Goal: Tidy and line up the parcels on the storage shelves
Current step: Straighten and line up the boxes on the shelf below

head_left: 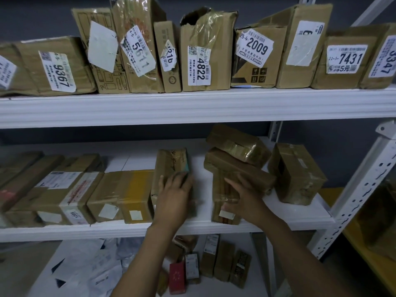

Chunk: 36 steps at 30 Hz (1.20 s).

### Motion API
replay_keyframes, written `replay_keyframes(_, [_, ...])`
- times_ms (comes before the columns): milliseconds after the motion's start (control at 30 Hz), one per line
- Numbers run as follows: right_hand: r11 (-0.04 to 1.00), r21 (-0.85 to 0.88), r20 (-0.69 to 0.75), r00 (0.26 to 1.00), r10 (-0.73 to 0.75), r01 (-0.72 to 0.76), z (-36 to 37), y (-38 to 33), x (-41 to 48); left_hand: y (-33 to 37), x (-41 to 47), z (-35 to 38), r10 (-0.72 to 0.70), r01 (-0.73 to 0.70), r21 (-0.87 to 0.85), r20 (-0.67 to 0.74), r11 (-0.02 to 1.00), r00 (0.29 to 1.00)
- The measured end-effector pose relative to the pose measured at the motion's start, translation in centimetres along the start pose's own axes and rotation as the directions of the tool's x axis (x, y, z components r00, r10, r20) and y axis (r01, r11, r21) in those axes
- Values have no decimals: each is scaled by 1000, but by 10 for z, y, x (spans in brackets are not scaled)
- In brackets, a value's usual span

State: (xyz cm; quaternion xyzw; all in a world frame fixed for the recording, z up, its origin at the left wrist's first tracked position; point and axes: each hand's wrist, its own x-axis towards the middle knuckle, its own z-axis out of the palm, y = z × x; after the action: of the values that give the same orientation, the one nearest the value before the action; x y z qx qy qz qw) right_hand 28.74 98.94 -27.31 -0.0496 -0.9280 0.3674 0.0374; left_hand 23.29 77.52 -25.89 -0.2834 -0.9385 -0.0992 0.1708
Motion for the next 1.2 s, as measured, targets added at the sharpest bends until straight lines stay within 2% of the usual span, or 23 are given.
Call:
replay_keyframes(67, [999, -39, 27, 1000, -3, 4, 4, -8, 5, -13, -3, 1, -40, 39, 8, 62, 999, 997])
replay_keyframes(167, [998, -61, 37, 999, -30, 32, 10, -17, 13, -23, -7, -1, -30, 30, 4, 66, 1000, 997])
replay_keyframes(433, [994, 8, 54, 993, -105, 105, 35, -18, 29, -23, -5, -7, -28, 23, 32, 157, 999, 987])
replay_keyframes(600, [989, -64, -8, 991, -132, 132, 44, -15, 31, -7, -1, -1, 2, 3, -34, 145, 999, 989])
replay_keyframes(767, [971, -155, 119, 979, -166, 183, 23, -16, 30, 11, 7, 3, 12, -13, 11, 88, 1000, 996])
replay_keyframes(833, [972, -132, 51, 981, -187, 192, 3, -17, 26, 16, 10, 2, -21, 18, 36, 89, 999, 996])
replay_keyframes(900, [962, -211, -119, 972, -201, 173, -20, -13, 27, 19, 14, -1, -43, 38, 54, 98, 998, 994])
replay_keyframes(967, [928, -353, -315, 919, -236, 118, -41, -4, 36, 23, 17, -2, -65, 57, 61, 135, 996, 989])
replay_keyframes(1033, [899, -436, -426, 868, -257, 52, -58, 9, 55, 25, 22, -2, -93, 81, 67, 190, 994, 977])
replay_keyframes(1133, [836, -546, -396, 896, -199, -56, -74, 21, 84, 28, 26, 1, -130, 113, 90, 217, 990, 967])
replay_keyframes(1200, [810, -585, -324, 928, -183, -45, -75, 26, 96, 31, 26, 4, -156, 137, 98, 215, 986, 964])
